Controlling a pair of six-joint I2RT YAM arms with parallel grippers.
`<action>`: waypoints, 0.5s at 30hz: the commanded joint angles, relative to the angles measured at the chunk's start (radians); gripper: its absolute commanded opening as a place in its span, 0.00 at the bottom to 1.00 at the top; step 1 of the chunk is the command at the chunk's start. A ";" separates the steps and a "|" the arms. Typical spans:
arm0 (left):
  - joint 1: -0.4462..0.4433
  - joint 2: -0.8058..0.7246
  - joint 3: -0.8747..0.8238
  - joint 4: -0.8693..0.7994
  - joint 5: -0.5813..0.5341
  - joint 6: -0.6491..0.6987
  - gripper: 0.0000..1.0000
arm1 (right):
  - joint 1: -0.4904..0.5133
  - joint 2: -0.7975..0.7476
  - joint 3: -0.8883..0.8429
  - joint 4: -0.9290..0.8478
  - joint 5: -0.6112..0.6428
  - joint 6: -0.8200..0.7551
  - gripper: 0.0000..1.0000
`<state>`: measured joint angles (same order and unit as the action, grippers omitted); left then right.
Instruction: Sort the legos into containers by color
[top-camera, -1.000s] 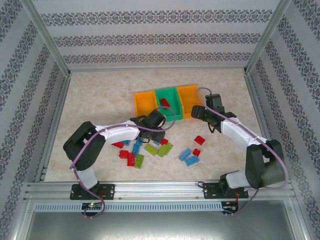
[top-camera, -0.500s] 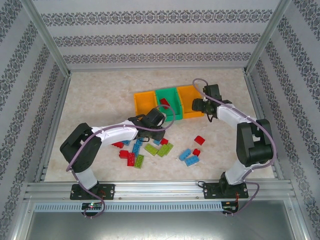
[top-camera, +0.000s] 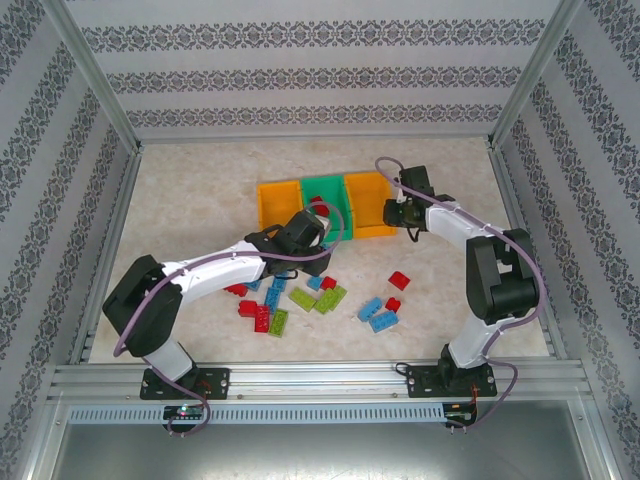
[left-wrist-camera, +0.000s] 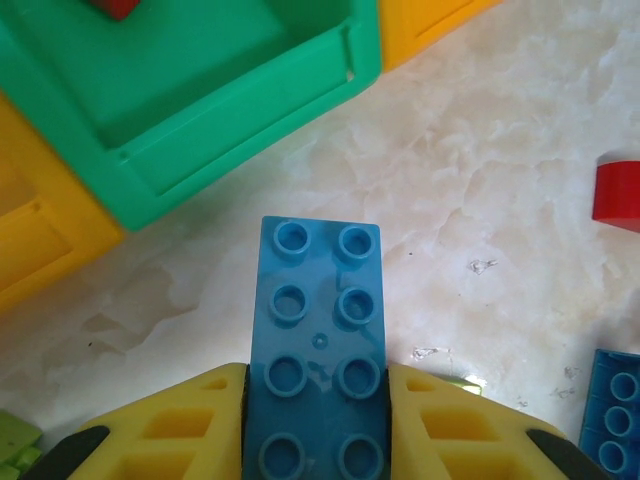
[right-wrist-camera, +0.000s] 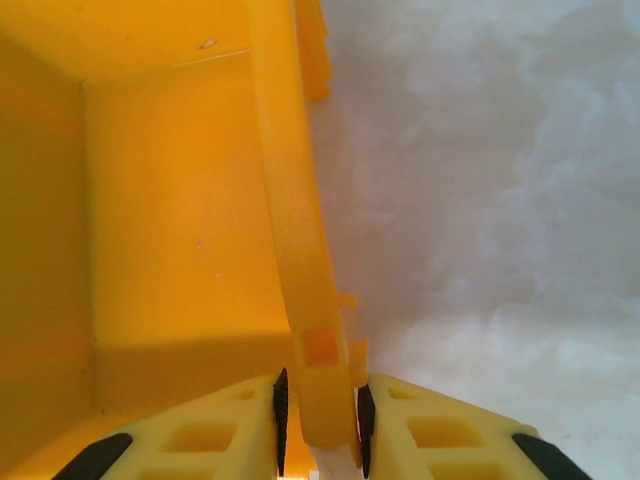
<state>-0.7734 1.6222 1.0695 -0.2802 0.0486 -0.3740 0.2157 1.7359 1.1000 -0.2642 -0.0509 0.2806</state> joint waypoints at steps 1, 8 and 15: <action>-0.015 -0.038 0.026 0.006 -0.007 -0.014 0.27 | 0.057 -0.020 -0.028 -0.017 -0.024 0.014 0.29; -0.010 0.067 0.197 0.027 -0.017 -0.010 0.25 | 0.120 -0.050 -0.060 -0.004 0.017 0.078 0.34; 0.019 0.272 0.426 -0.047 -0.037 -0.055 0.22 | 0.117 -0.151 -0.109 -0.005 0.078 0.102 0.48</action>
<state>-0.7677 1.8439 1.4483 -0.2817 0.0395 -0.3939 0.3374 1.6466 1.0065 -0.2623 -0.0227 0.3630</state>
